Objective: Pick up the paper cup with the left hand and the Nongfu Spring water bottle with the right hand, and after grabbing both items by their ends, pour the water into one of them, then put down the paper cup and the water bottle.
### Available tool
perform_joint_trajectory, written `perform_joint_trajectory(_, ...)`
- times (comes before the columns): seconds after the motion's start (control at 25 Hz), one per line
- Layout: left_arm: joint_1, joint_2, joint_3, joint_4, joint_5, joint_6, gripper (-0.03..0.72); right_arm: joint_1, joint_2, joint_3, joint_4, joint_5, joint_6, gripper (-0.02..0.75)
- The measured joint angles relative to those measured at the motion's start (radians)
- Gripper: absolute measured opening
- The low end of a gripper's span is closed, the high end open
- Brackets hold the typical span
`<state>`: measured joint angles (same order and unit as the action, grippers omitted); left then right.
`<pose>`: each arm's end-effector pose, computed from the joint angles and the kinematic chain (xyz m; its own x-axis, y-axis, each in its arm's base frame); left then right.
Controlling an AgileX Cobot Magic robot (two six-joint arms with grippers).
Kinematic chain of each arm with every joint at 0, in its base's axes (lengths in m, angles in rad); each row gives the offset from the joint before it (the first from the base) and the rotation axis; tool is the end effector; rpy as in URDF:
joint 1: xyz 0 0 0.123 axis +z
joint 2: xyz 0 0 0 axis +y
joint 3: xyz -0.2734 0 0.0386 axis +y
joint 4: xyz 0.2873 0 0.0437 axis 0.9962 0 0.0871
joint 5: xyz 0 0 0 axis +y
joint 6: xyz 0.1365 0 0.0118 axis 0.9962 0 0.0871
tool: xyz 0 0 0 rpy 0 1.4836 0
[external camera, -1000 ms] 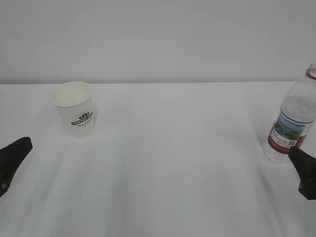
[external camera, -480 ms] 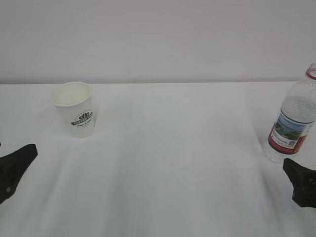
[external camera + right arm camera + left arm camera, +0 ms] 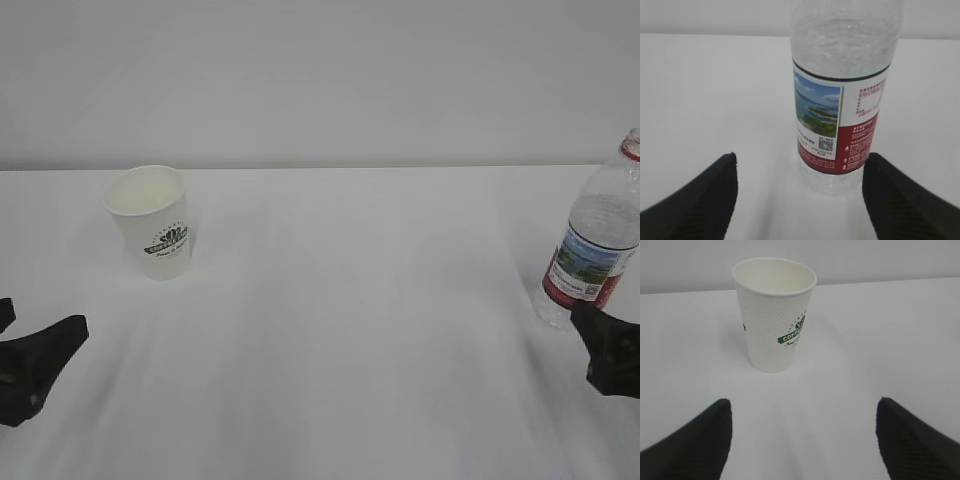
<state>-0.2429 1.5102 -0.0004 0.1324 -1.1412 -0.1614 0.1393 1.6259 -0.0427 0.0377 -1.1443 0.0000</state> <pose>0.2034 -0.0673 0.0758 -0.3082 -0.0318 -0.9508 0.3198 0.9378 -0.1351 0.2207 0.0262 0.0587 -0.3430 -0.0324 -0.9388 -0.1015 0.9948 0.0028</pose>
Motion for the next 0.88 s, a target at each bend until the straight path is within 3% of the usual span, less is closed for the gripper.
perform_joint_trajectory(0.88, 0.0, 0.004, -0.002, 0.0, 0.0, -0.02, 0.645, -0.002, 0.083, -0.094, 0.061, -0.002, 0.0, 0.59)
